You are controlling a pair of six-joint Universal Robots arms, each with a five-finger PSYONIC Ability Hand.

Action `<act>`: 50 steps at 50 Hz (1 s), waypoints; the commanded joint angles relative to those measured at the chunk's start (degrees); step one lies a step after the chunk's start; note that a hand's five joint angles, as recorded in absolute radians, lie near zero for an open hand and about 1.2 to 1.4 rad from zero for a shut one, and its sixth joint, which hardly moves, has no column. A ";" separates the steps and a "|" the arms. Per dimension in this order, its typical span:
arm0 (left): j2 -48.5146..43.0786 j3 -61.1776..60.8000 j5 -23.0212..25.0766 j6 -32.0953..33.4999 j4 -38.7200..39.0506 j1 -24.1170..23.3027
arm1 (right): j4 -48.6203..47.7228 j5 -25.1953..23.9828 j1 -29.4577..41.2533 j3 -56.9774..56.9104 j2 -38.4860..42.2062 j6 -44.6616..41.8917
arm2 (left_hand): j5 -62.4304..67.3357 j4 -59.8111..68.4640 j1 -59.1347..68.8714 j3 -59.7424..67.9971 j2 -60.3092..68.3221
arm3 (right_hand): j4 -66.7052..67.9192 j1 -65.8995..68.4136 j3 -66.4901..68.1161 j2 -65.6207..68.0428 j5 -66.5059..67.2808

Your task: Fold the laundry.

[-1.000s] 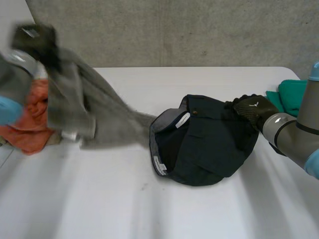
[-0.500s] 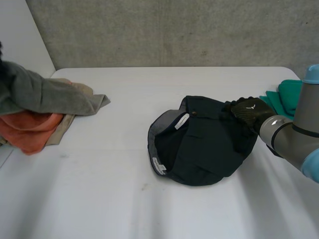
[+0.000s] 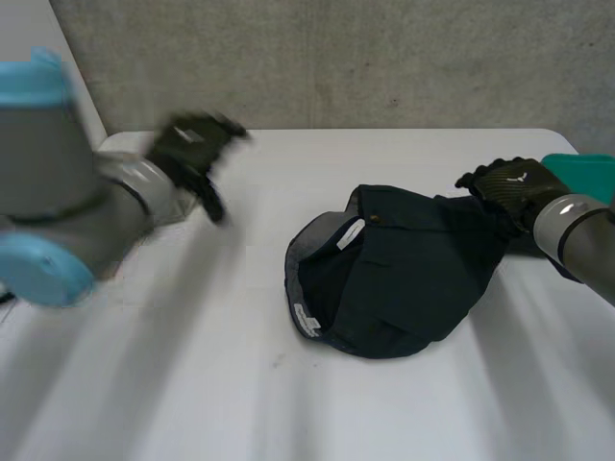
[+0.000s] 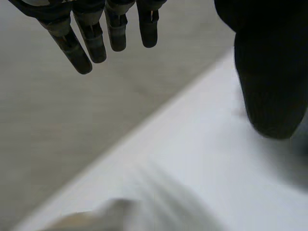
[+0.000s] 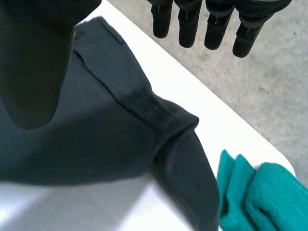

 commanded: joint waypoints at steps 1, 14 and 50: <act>-3.31 -8.64 -1.60 -0.11 0.09 -14.20 | 5.38 0.27 -1.57 0.25 0.90 -3.51 | -2.76 -1.53 -2.00 -2.28 -1.63 | -1.87 -2.49 -1.73 -2.10 -2.40; -13.33 -8.92 -7.32 4.28 13.20 -21.25 | -5.60 -0.08 -0.34 7.37 3.98 -1.85 | 6.84 8.07 7.60 7.32 7.97 | -1.87 -2.49 -1.73 -2.10 -2.40; -12.27 33.18 -3.82 -7.57 18.74 -9.38 | -6.30 4.40 -2.09 5.44 -1.56 5.71 | 67.24 68.47 68.00 67.72 68.37 | -1.87 -2.49 -1.73 -2.10 -2.40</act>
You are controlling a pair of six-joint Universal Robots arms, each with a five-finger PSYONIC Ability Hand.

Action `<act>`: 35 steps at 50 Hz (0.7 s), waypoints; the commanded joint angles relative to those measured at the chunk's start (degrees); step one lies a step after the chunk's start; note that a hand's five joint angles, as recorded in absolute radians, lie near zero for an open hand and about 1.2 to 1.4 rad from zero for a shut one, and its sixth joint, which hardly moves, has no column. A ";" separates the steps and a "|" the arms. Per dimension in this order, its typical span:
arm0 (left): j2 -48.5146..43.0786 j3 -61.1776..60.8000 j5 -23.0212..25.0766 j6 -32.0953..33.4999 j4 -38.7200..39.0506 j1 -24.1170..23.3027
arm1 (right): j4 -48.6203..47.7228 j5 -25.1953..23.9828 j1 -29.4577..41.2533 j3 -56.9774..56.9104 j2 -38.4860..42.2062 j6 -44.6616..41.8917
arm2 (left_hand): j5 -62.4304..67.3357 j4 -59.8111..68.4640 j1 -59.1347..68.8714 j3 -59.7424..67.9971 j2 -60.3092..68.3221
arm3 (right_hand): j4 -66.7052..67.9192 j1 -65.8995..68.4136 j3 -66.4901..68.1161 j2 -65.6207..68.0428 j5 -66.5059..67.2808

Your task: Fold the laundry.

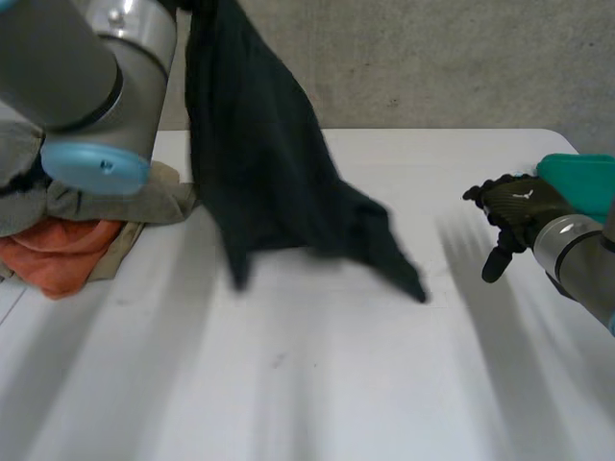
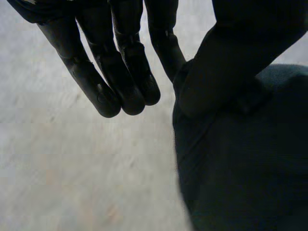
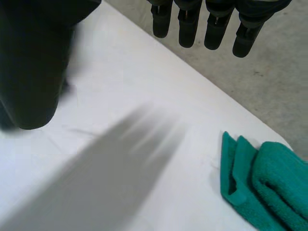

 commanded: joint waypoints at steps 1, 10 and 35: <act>-8.44 6.09 7.91 -6.75 0.51 -6.41 | -0.29 2.66 -1.90 -0.62 -0.95 1.79 | 14.46 11.40 12.46 11.94 11.56 | -1.87 -2.38 -1.73 -2.13 -2.40; -20.93 -3.04 21.28 -13.19 -3.96 -17.14 | 0.15 3.55 -4.45 -1.50 -0.60 1.62 | -15.79 -18.84 -17.78 -18.30 -18.69 | -1.87 -2.38 -1.73 -2.13 -2.40; 12.73 -59.02 0.53 0.62 -17.77 -3.79 | 1.20 -18.61 7.50 5.10 5.46 -22.02 | -35.48 -38.54 -37.47 -38.00 -38.38 | 4.86 4.35 5.00 4.60 4.32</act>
